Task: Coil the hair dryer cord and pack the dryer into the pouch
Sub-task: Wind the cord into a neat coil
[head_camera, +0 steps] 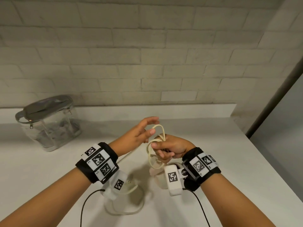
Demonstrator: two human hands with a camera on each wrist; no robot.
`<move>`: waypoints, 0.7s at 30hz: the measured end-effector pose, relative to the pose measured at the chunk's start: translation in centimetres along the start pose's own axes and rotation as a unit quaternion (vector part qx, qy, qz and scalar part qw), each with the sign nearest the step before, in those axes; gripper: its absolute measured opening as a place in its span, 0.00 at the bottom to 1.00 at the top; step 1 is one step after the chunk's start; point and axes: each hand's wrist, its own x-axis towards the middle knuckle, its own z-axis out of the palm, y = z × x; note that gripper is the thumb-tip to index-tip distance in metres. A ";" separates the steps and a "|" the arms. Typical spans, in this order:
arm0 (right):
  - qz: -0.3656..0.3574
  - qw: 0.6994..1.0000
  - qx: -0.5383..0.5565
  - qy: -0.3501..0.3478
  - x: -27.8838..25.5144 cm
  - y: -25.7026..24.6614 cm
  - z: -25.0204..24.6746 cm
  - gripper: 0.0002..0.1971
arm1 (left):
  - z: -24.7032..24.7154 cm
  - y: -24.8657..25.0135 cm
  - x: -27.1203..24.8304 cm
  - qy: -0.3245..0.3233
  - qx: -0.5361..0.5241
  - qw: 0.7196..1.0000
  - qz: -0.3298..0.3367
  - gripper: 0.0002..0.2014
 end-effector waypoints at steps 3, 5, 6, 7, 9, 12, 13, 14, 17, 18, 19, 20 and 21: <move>0.021 1.000 -0.008 -0.011 -0.2 0.0 -0.4 0.17 | 0.6 0.9 0.0 -0.082 -0.043 0.994 -0.057 0.24; 0.038 0.998 -0.031 -0.027 -0.4 0.0 -0.3 0.19 | 0.3 1.3 -0.2 -0.098 0.000 0.993 -0.062 0.26; 0.047 0.998 -0.037 -0.026 -0.4 0.0 -0.3 0.23 | 0.2 1.4 -0.3 -0.096 0.018 0.993 -0.063 0.27; 0.053 0.998 -0.043 -0.018 -0.4 0.0 -0.3 0.25 | 0.1 1.6 -0.4 -0.091 0.033 0.993 -0.065 0.29; 0.047 0.997 -0.059 0.000 -0.2 0.0 -0.1 0.19 | 0.1 1.9 -0.6 -0.083 0.058 0.993 -0.066 0.33; 0.016 0.998 -0.043 0.046 -0.1 0.0 -0.1 0.18 | 0.6 2.0 -0.8 -0.074 0.105 0.989 -0.070 0.38; 0.012 0.996 -0.035 0.076 -0.2 0.1 -0.4 0.17 | 0.8 1.8 -0.8 -0.065 0.117 0.989 -0.065 0.35; 0.008 0.994 -0.027 0.106 -0.5 0.1 -0.7 0.16 | 1.0 1.3 -0.9 -0.043 0.124 0.990 -0.056 0.31; -0.033 0.984 -0.014 0.173 -1.2 -0.2 -0.9 0.08 | 1.1 -0.2 -0.7 0.061 0.093 0.992 -0.064 0.11; -0.054 0.980 -0.013 0.188 -1.3 -0.1 -1.0 0.06 | 0.9 -0.7 -0.7 0.077 0.059 0.992 -0.079 0.07; -0.069 0.976 -0.015 0.206 -1.4 -0.1 -1.1 0.07 | 0.8 -0.9 -0.5 0.074 0.015 0.993 -0.093 0.05; -0.078 0.971 -0.027 0.223 -1.4 0.0 -1.3 0.06 | 0.7 -1.0 -0.4 0.057 -0.033 0.993 -0.102 0.04; -0.085 0.967 -0.033 0.239 -1.4 0.1 -1.5 0.04 | 0.7 -1.0 -0.4 0.038 -0.074 0.991 -0.103 0.04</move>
